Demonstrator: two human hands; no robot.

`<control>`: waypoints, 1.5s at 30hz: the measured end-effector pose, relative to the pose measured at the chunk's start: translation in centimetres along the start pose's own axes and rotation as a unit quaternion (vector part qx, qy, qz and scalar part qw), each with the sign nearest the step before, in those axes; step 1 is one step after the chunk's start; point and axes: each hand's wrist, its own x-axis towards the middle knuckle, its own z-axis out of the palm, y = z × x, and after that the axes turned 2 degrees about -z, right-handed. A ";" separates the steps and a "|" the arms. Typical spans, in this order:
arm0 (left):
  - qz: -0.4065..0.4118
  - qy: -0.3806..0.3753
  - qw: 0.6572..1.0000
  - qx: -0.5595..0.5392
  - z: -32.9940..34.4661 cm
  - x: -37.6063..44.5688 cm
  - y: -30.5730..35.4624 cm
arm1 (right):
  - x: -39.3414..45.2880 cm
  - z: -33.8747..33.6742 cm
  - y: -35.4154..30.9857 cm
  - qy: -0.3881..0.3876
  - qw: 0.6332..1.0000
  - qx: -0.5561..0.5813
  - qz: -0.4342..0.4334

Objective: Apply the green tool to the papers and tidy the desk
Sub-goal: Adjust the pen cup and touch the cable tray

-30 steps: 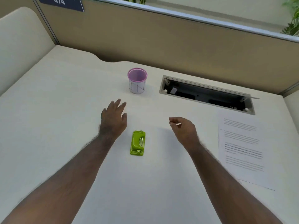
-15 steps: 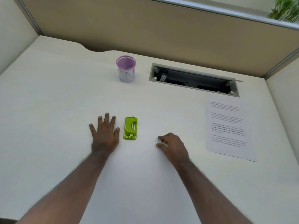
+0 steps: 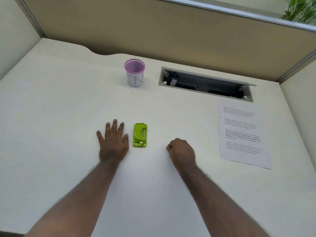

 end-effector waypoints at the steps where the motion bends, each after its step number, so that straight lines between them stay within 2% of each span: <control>1: 0.000 0.002 1.000 -0.001 0.0 0.0 0.0 | 0.0 0.1 0.0 0.000 1.000 -0.014 -0.004; 6: 0.001 0.004 1.000 0.001 0.1 0.0 0.0 | -0.2 1.0 -0.1 0.006 0.997 -0.072 -0.035; 8: 0.000 0.004 1.000 -0.003 0.1 0.0 0.0 | -0.2 1.5 0.4 0.014 0.998 -0.055 -0.034; 10: -0.001 0.004 1.000 -0.004 0.2 0.0 0.0 | 0.0 1.1 1.5 0.017 0.997 0.069 0.021; 12: -0.002 0.005 1.000 -0.007 0.2 0.0 0.0 | 0.2 0.3 3.2 0.032 0.971 0.228 0.066; 14: 0.000 0.006 1.000 -0.004 0.1 0.1 0.1 | 0.1 -0.6 4.5 0.047 0.942 0.322 0.083; 19: 0.002 0.006 1.000 -0.003 0.0 0.1 0.0 | 0.5 -2.1 5.3 0.038 0.896 0.426 0.115; 23: 0.003 0.006 1.000 -0.006 0.1 0.1 0.0 | 1.1 -2.6 4.6 0.041 0.880 0.459 0.116; 25: 0.001 0.005 1.000 -0.004 0.1 0.1 0.0 | 1.4 -2.8 3.9 0.014 0.903 0.417 0.102; 27: 0.000 0.005 1.000 -0.006 0.2 0.2 -0.1 | 1.3 -2.6 3.3 -0.032 0.955 0.289 0.063; 29: 0.001 0.010 1.000 -0.006 0.2 0.2 -0.1 | 0.7 -2.2 2.6 -0.055 0.981 0.185 0.034; 33: 0.002 0.018 1.000 -0.015 0.1 0.1 0.1 | 0.3 -2.1 1.6 -0.060 0.986 0.148 0.044; 38: -0.001 0.015 1.000 -0.010 0.1 0.1 0.1 | 1.2 -2.3 0.3 -0.104 0.993 0.046 0.031; 45: 0.000 0.013 1.000 -0.006 -0.1 0.0 0.1 | 1.6 -1.6 -1.2 -0.076 0.994 -0.062 0.049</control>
